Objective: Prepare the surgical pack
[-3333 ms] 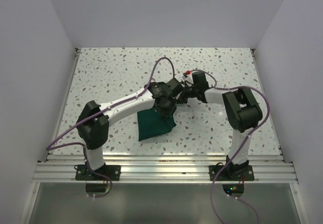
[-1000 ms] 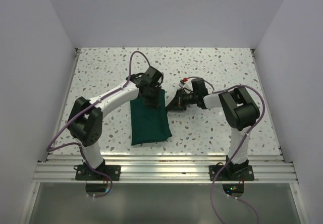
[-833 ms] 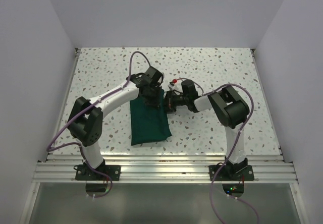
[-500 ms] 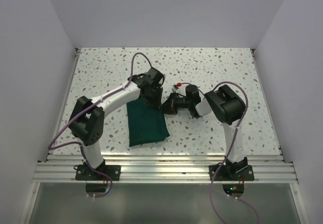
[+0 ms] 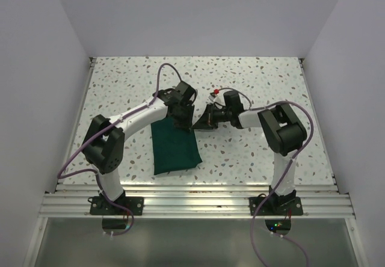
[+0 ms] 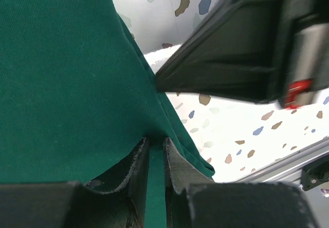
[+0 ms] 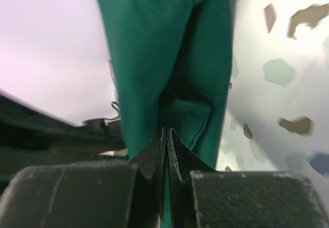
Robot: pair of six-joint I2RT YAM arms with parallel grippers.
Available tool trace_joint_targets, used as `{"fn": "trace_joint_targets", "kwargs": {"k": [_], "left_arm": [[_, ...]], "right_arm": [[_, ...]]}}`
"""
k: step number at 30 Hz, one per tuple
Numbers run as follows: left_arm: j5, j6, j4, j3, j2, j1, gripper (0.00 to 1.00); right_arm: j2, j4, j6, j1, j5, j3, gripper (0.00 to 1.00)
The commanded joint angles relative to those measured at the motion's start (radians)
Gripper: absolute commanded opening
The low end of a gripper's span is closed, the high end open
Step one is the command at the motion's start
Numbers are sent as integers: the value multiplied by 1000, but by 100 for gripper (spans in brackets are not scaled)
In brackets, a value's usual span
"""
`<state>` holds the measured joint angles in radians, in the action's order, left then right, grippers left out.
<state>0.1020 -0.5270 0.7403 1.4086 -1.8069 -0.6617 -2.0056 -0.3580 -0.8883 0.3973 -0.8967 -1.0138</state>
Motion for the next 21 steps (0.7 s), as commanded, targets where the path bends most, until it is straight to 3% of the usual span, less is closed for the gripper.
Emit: {"fn": "trace_joint_targets", "kwargs": {"k": [1,6,12,15,21], "left_arm": [[25,7,-25,-17,17,-4,20],[51,2,-41,-20,-9,-7,19],[61,-4,-51,-14,-26,-13,19],[57,2,-48,-25,-22,-13,19],[97,-4,-84,-77,-22,-18,19]], "right_arm": [[-47,24,25,87,22,-60,4],[-99,-144,-106,201,22,-81,4],[-72,-214,-144,118,4,13,4],[-16,-148,-106,27,1,66,4],[119,249,149,-77,48,18,4]]}}
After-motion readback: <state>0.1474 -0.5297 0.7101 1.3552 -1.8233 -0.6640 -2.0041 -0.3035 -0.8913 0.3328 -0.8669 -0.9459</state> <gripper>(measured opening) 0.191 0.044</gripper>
